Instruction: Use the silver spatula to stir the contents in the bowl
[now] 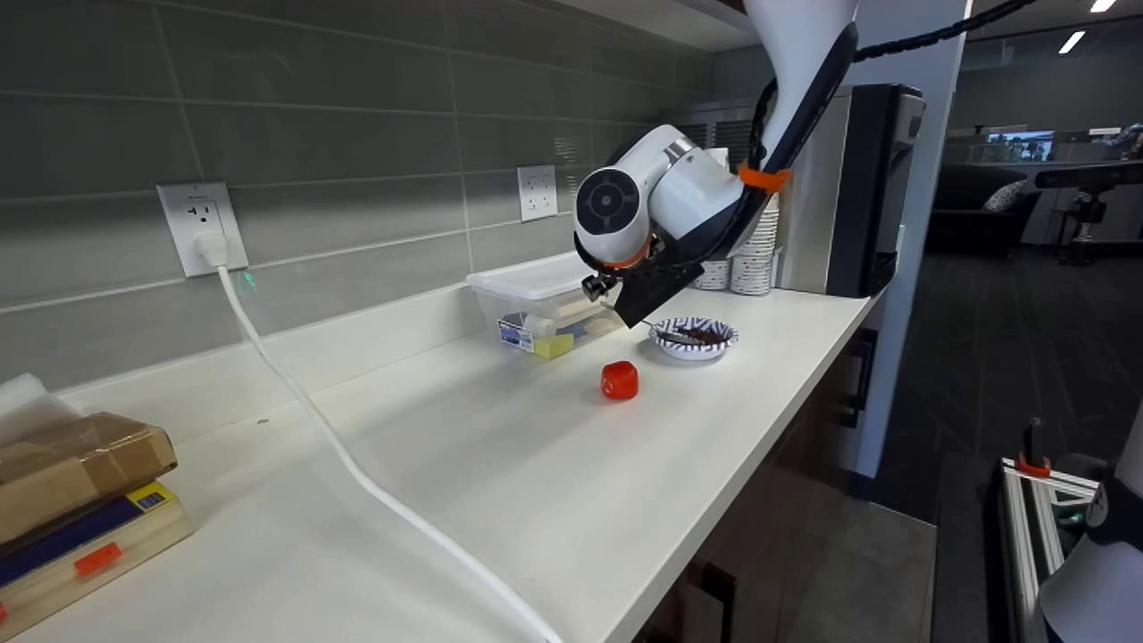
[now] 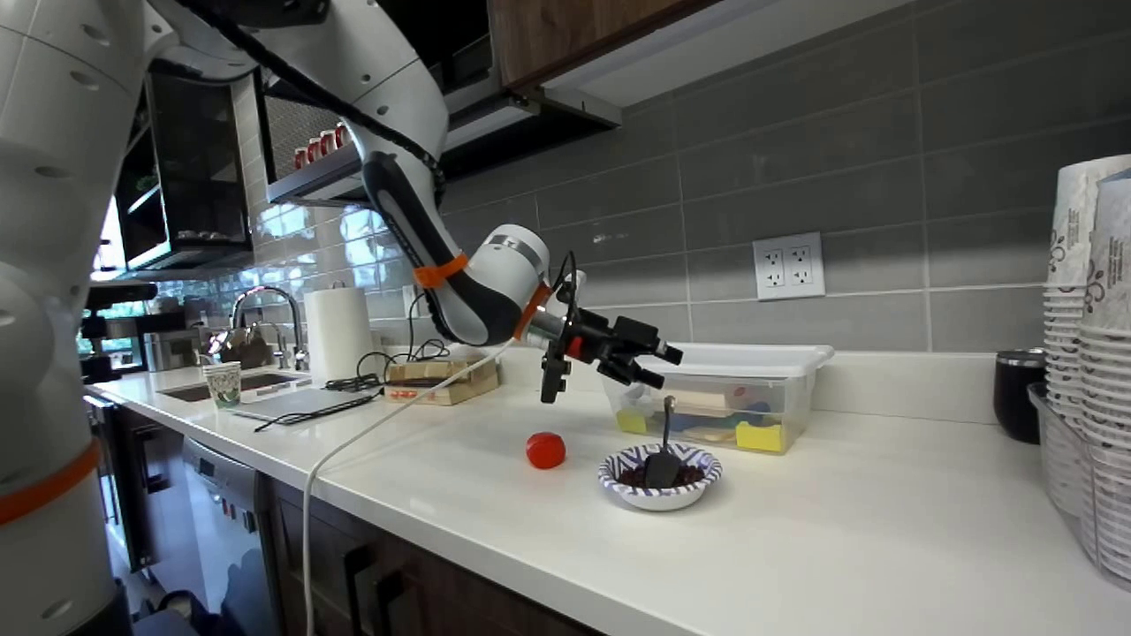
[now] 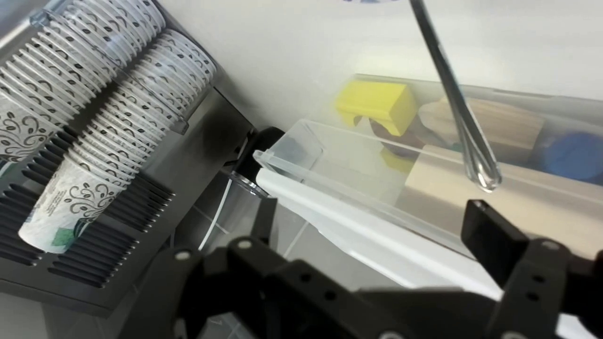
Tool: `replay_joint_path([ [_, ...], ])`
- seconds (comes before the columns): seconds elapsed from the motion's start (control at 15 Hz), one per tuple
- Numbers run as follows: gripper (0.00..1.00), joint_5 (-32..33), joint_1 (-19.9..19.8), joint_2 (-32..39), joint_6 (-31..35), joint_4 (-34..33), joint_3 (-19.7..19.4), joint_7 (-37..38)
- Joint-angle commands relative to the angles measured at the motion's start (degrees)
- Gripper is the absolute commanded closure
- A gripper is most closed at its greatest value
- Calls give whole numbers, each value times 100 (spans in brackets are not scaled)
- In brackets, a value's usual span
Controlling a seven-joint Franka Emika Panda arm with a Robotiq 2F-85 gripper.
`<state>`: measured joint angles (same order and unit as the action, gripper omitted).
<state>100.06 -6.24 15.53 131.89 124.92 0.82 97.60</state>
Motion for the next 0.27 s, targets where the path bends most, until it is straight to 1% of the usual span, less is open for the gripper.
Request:
replay_joint_path([
  [0.0, 0, -307, 35, -353, 158, 216, -37, -324],
  [0.2, 0, -314, 46, -439, 217, 256, -53, -408],
])
